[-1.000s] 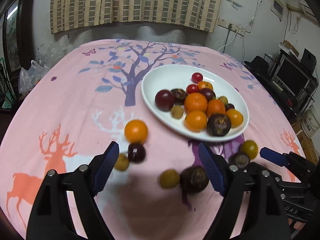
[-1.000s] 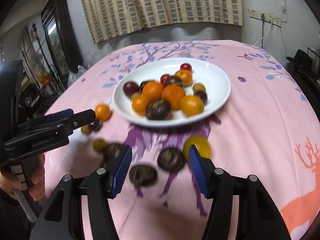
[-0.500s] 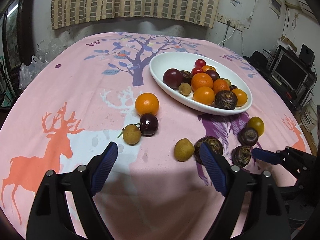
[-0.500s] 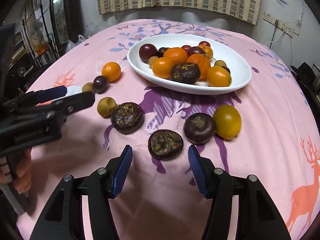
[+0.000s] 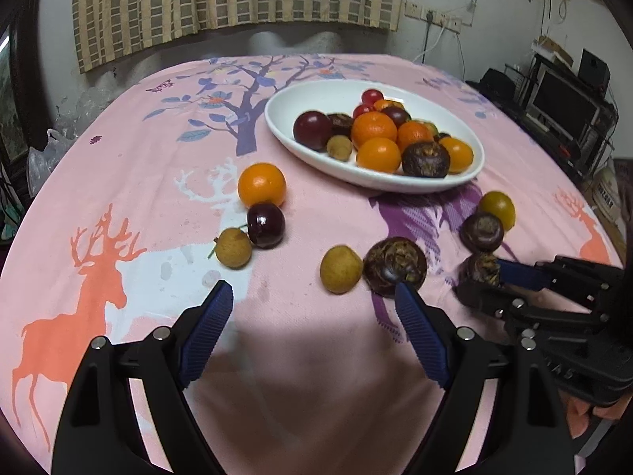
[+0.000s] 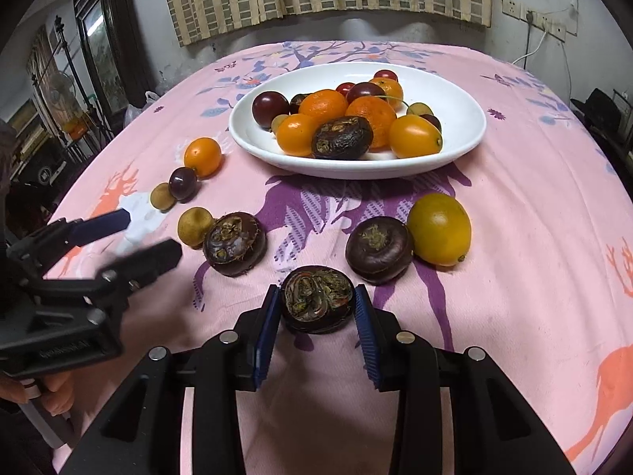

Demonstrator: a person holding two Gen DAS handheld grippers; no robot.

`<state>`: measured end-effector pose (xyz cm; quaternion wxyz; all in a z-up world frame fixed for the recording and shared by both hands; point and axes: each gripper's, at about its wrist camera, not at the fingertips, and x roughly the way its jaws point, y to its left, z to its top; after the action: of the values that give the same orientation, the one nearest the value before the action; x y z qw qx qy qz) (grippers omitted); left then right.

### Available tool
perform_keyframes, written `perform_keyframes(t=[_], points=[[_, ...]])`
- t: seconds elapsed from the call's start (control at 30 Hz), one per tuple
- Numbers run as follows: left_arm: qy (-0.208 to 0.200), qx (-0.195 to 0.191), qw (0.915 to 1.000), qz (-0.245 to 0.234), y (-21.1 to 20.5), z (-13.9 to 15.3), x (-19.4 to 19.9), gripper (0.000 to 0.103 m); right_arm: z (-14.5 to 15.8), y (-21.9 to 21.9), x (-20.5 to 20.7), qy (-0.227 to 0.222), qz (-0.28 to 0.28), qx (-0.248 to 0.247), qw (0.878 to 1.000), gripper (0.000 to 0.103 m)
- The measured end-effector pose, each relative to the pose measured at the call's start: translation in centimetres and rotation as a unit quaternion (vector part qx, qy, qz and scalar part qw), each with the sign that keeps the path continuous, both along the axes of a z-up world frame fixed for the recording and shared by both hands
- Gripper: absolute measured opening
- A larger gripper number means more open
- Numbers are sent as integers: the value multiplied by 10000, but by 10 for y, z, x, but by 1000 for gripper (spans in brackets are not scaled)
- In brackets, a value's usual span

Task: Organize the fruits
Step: 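Grasp a dark brown round fruit with the right tool while the left tool grasps a yellow-green fruit, then move both fruits over the white plate and open both tools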

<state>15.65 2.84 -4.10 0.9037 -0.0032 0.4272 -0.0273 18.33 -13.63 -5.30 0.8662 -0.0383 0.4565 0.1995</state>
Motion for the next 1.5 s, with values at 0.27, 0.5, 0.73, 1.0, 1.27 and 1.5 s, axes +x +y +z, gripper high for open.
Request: perform_keyframes(t=[0.27,0.5,0.73,1.0,1.27,1.5], points=[[181,75,9997,-132,-5,-17,9,57,5,-1,-4,34,106,146,9998,38],[129,-91,9999,-43,-8,-18,26,45,8,-1,-6,13,196,195,9996,38],[101,-207,9997,-55,-9,-17,28,25,9,-5,-5,24,122,213,9997,39],[-99,-185,9996,-161,-10,11,15,25,29,-18,-6,-326,-103,518,9981,38],[-343,45,9992,-206,-21,45,58,25,64,-26,19,-772,-213,619,9949,38],[-271,3,9996,27,-23,42,108,24,68,-31,79,-825,-533,589,9934,38]])
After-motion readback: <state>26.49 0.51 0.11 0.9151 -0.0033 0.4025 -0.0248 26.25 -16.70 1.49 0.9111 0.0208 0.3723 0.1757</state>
